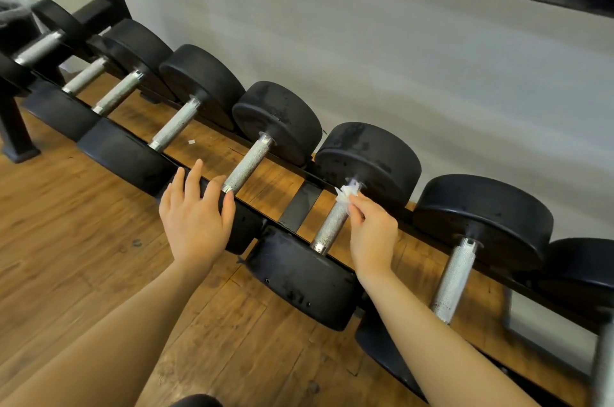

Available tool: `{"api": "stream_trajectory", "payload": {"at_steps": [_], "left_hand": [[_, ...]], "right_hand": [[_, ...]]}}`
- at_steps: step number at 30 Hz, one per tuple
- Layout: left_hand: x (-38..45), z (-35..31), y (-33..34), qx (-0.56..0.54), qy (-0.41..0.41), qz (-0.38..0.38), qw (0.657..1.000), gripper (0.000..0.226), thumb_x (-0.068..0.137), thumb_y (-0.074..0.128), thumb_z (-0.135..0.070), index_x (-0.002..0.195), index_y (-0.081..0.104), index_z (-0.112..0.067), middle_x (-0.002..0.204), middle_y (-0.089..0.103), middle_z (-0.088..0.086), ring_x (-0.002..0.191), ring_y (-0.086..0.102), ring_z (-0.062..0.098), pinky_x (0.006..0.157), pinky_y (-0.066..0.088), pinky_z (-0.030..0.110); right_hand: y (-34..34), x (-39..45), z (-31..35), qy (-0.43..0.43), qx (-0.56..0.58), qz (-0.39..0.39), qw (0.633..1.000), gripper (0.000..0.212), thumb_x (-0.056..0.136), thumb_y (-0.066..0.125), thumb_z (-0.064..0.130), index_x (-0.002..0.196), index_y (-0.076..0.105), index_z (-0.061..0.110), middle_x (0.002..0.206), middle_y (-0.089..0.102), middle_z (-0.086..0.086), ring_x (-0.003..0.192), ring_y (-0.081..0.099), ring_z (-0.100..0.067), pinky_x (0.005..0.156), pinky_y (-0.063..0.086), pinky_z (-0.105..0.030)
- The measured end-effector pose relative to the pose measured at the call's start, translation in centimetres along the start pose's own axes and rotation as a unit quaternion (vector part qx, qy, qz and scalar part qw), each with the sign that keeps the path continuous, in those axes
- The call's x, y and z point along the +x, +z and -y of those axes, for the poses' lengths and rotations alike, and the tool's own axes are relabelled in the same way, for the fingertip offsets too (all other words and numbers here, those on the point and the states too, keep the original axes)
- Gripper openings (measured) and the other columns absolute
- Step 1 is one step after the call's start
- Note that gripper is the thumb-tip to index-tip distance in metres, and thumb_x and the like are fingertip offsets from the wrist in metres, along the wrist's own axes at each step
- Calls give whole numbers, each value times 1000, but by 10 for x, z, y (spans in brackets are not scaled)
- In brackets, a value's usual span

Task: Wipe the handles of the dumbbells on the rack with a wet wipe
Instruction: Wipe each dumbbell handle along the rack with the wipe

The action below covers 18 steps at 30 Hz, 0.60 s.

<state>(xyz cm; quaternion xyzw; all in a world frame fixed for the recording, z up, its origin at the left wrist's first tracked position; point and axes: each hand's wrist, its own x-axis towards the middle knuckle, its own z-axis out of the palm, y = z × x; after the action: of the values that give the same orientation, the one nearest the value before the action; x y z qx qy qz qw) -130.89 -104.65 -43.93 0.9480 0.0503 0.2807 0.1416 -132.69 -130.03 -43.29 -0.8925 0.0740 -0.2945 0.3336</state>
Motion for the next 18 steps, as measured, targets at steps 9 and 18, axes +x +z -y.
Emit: {"api": "stream_trajectory", "payload": {"at_steps": [9,18], "left_hand": [[0,0,0,-4,-2,-1,1000,35,100,49,-33,126,64,-15,151,42,16,143,30,39,112,25,56],[0,1,2,-8,5,-13,1000,47,98,38,-42,125,65,-15,149,44,16,141,33,39,109,27,57]], "right_hand": [[6,1,0,27,-9,-18,999,24,95,59,14,117,68,10,112,66,-1,99,49,3,75,31,3],[1,19,-7,-139,-135,24,981,29,86,70,15,114,70,10,106,67,-4,94,60,-19,79,50,-27]]}}
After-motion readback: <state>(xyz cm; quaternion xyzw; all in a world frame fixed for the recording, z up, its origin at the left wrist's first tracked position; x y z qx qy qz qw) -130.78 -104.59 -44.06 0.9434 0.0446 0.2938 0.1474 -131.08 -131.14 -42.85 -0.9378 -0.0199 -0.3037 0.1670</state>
